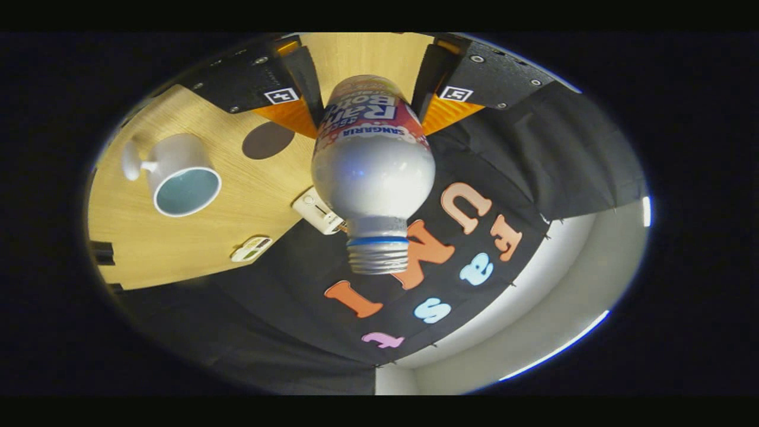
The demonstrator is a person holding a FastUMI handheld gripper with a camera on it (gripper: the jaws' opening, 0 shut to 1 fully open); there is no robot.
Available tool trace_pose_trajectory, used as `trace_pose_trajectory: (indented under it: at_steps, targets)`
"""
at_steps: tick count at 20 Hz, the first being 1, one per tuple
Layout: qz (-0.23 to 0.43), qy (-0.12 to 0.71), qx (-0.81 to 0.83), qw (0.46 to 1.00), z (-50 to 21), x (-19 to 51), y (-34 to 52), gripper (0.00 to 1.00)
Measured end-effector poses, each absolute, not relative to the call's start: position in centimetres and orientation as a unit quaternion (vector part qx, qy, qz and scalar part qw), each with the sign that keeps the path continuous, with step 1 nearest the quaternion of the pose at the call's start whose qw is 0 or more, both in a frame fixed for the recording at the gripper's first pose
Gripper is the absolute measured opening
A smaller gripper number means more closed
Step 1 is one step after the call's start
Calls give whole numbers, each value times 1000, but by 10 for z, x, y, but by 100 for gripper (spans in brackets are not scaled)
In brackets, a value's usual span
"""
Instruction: Take the bottle from table, then pour the juice into the cup, finally place the bottle on the coaster
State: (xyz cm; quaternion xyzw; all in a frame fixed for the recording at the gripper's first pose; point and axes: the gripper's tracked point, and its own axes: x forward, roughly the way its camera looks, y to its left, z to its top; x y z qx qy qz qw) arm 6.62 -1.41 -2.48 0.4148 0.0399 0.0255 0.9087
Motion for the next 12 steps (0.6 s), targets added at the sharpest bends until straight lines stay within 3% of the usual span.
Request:
trace_pose_trajectory:
  at_steps: [12]
  targets:
    - [9, -10, 654, 757, -16, 87, -43, 71]
